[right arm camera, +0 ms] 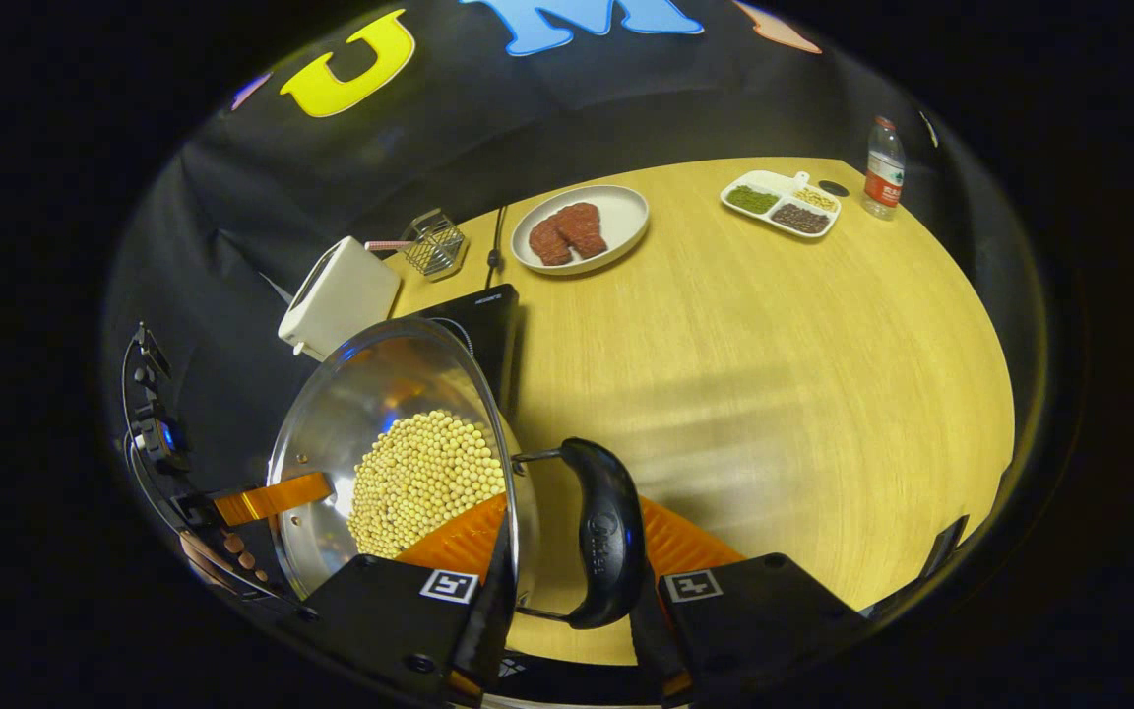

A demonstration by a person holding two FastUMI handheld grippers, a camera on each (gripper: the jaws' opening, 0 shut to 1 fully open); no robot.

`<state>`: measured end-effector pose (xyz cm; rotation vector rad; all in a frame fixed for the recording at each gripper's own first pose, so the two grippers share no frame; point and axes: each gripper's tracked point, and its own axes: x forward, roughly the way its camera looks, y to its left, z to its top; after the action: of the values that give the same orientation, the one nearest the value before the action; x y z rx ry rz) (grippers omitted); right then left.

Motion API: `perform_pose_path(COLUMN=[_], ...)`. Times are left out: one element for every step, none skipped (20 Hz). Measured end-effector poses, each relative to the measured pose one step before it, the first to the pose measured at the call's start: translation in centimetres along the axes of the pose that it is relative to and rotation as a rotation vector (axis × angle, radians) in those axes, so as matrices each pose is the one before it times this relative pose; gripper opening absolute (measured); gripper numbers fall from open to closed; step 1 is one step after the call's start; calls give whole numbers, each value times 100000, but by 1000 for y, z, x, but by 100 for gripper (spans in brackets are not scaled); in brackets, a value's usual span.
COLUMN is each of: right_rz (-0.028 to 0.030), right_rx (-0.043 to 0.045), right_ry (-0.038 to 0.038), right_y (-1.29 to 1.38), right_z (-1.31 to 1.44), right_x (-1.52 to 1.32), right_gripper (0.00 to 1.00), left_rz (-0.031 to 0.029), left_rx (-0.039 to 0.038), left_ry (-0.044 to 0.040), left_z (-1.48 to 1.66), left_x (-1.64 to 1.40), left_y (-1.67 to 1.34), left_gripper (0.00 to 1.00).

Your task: First push the handle of the pot to place it horizontally, then grasp the pot with both hands and set it on the induction cooktop.

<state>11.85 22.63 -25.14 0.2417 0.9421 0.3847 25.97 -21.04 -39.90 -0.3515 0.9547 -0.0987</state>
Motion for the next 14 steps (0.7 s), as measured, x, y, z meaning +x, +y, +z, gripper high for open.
perform_pose_path(right_rz=[262,479,825,475,414,101,161,-80,-118,-129,83,241,352,260], right_rx=[-169,-274,-282,-182,58,255,201,-155,-315,31,442,1226,1529,1134], right_ry=[128,-148,-125,-344,-33,-195,-175,-18,-301,-816,-518,-251,164,-286], right_y=[795,706,808,577,503,335,396,235,297,189,258,171,96,132], right_z=[115,254,337,363,335,369,351,353,367,518,471,419,278,384], right_x=[576,444,591,471,544,463,510,470,527,486,568,452,544,526], right_gripper=[51,51,51,51,51,51,51,51,51,51,51,54,54,54], left_rz=[422,193,367,-102,125,31,-74,-191,-61,-39,59,113,392,135], left_rx=[-225,-187,-1006,-648,-5,205,47,-89,-67,-118,-113,22,17,726], left_ry=[-710,-639,-473,-794,-487,-764,-600,-543,-209,-311,-258,-48,-471,-302], left_z=[59,256,-16,32,-257,-38,-82,-16,-53,52,-76,5,86,67], left_x=[-38,-167,-133,142,59,96,119,73,-25,82,-53,50,22,66], left_y=[124,305,27,-230,46,-6,42,-84,30,10,25,24,25,46], left_gripper=[52,52,52,52,52,52,52,52,52,52,52,52,52,52])
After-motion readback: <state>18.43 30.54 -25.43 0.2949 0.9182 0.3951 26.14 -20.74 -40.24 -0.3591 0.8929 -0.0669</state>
